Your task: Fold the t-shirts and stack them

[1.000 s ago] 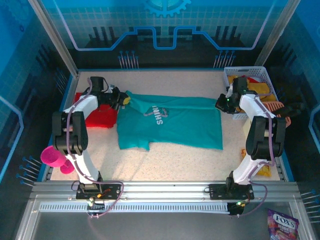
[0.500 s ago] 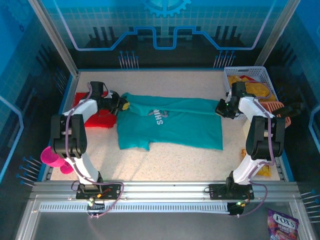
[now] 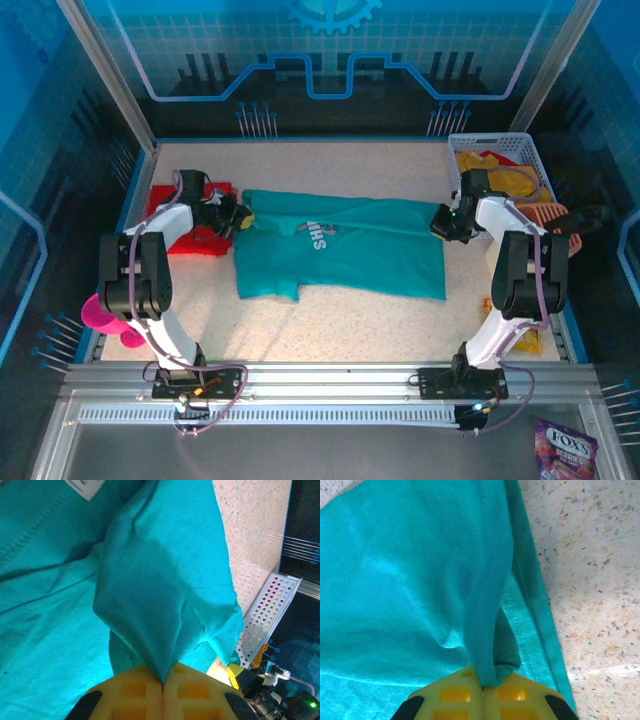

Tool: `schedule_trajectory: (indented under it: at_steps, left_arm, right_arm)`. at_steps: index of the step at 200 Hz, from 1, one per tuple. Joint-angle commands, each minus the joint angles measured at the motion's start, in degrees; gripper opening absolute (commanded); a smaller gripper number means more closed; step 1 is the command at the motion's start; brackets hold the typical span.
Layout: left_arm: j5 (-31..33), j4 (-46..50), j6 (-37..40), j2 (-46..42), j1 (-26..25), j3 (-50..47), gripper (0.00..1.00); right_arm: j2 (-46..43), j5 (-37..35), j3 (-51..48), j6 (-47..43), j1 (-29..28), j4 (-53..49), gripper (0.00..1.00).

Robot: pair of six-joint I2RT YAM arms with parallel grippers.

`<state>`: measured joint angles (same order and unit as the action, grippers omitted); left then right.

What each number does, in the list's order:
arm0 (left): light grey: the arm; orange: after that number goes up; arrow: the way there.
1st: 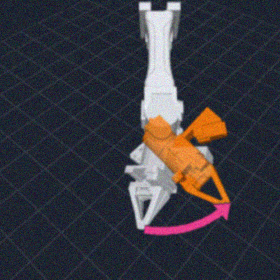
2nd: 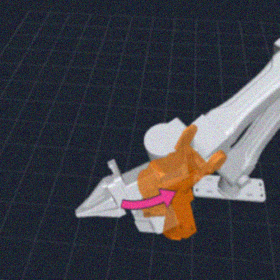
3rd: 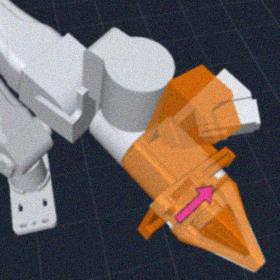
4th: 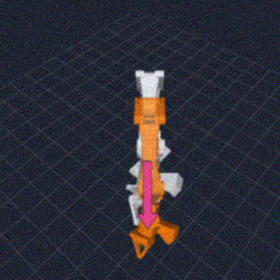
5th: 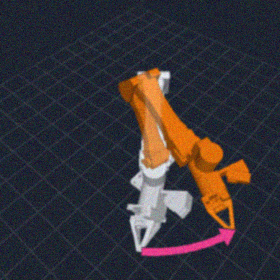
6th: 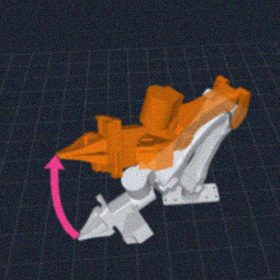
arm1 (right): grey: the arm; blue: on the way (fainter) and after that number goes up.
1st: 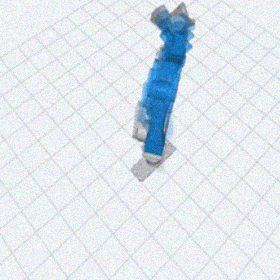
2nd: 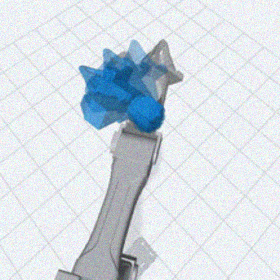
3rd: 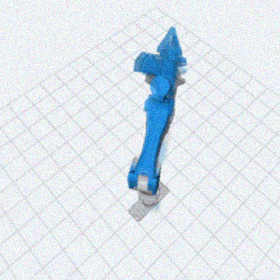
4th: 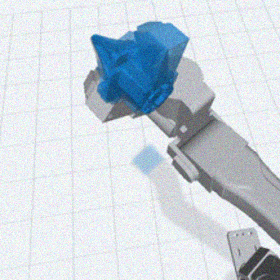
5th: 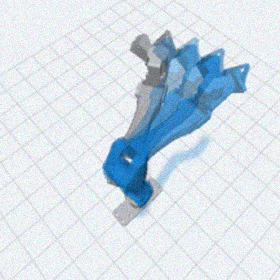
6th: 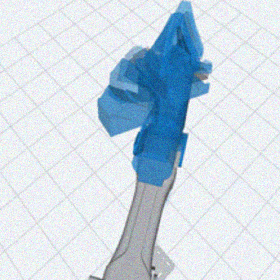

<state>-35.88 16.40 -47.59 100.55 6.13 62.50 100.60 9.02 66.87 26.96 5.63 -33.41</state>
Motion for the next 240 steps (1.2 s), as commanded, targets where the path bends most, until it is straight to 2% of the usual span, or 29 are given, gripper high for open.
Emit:
schedule_trajectory:
  at_steps: [1, 21, 28, 41, 66, 85, 98, 110, 136, 147, 169, 193, 218, 240]
  left_arm:
    - [2.2, 2.2, 3.1, 2.1, 1.1, 0.6, 0.04]
    - [3.7, 3.2, 4.6, 3.7, 1.3, 1.2, 0.09]
    - [3.6, 3.1, 4.6, 4.2, 1.3, 1.3, 0.14]
    - [3.4, 2.6, 4.8, 5.0, 1.4, 1.3, 0.32]
    - [4.1, 2.8, 5.6, 4.7, 1.3, 0.9, 0.48]
    - [4.3, 4.2, 6.3, 2.6, 1.3, 1.0, 0.5]
    - [5.9, 6.6, 7.6, -0.7, 0.9, 1.4, 0.51]
    - [8.6, 10.1, 10.0, -3.8, 0.1, 2.3, 0.57]
    - [15.0, 17.6, 14.4, -9.2, -2.4, 4.7, 0.61]
    - [17.6, 18.8, 15.3, -11.2, -4.2, 4.6, 0.64]
    - [23.8, 17.9, 15.9, -14.3, -10.5, 3.2, 0.65]
    - [32.1, 15.0, 16.2, -15.0, -18.5, 1.6, 0.58]
    - [43.6, 15.8, 16.9, -11.8, -25.4, 2.8, 0.53]
    - [49.2, 15.6, 17.6, -6.6, -29.3, 4.6, 0.47]
  right_arm:
    - [1.7, -0.7, -0.3, 0.5, -0.4, -0.4, 0.13]
    - [1.2, -0.2, -0.4, 0.1, -0.7, 0.0, 0.24]
    - [0.8, -0.4, -0.3, -0.1, -0.9, -0.2, 0.28]
    - [-0.3, -0.7, -0.5, -0.5, -1.1, -0.3, 0.38]
    - [-3.0, 0.2, -1.2, -0.7, -1.6, 0.6, 0.55]
    - [-5.3, 0.7, -1.6, -1.3, -2.6, 0.8, 0.63]
    - [-7.0, 0.7, -1.8, -1.5, -3.5, 0.5, 0.73]
    - [-8.6, 1.1, -2.4, -1.4, -4.2, 0.3, 0.82]
    - [-11.6, 2.7, -3.6, -1.5, -6.0, 0.1, 0.92]
    - [-12.9, 2.6, -4.1, -1.6, -7.0, -0.2, 1.0]
    - [-15.7, 3.3, -5.6, -1.5, -8.3, -0.1, 1.0]
    - [-17.7, 4.4, -6.9, -1.2, -8.9, -0.3, 1.0]
    - [-19.4, 4.8, -7.8, -1.5, -8.9, -1.2, 1.0]
    - [-20.8, 5.4, -8.9, -1.2, -8.9, -1.0, 1.0]
